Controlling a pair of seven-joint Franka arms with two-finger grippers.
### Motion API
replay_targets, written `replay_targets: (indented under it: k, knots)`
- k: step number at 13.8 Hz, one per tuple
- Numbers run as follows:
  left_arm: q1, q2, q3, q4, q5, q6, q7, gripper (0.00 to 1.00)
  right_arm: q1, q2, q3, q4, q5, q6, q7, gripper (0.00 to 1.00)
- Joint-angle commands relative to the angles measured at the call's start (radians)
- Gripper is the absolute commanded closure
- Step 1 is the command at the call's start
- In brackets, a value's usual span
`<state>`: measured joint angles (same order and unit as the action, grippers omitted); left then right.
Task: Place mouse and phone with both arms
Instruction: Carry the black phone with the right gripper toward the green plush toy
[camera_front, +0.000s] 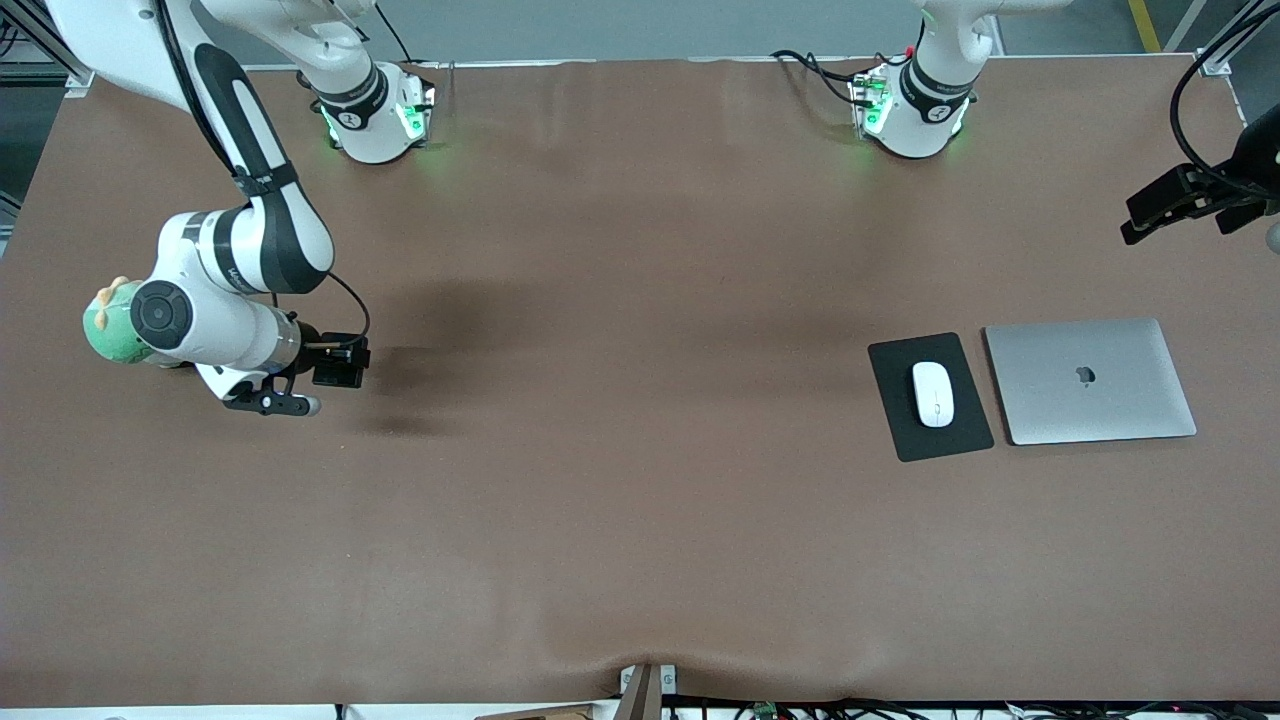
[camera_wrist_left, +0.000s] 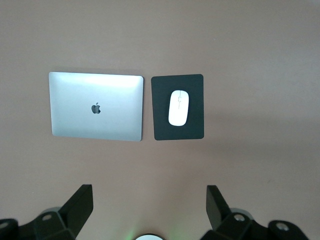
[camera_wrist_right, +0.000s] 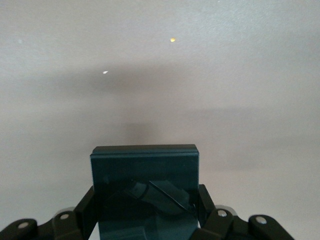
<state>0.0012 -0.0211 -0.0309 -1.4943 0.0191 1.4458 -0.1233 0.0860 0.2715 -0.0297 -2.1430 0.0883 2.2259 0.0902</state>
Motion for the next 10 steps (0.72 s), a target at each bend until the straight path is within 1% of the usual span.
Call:
replay_targets:
  k: [1,3,7,10]
  knots:
    - [0.02,0.001,0.005,0.002,-0.022,0.01,0.014,0.0,-0.041,-0.049,0.007,-0.087,-0.033,0.06,-0.053,1.0]
    - [0.02,0.001,0.005,0.0,-0.022,0.008,0.014,0.0,-0.083,-0.049,0.007,-0.115,-0.039,0.078,-0.095,1.0]
    - [0.028,-0.007,0.005,0.0,-0.022,-0.001,0.014,0.0,-0.181,-0.046,0.007,-0.19,-0.039,0.182,-0.223,1.0]
    - [0.026,-0.01,0.0,0.0,-0.022,-0.018,0.017,0.0,-0.221,-0.046,0.002,-0.212,-0.045,0.192,-0.274,1.0]
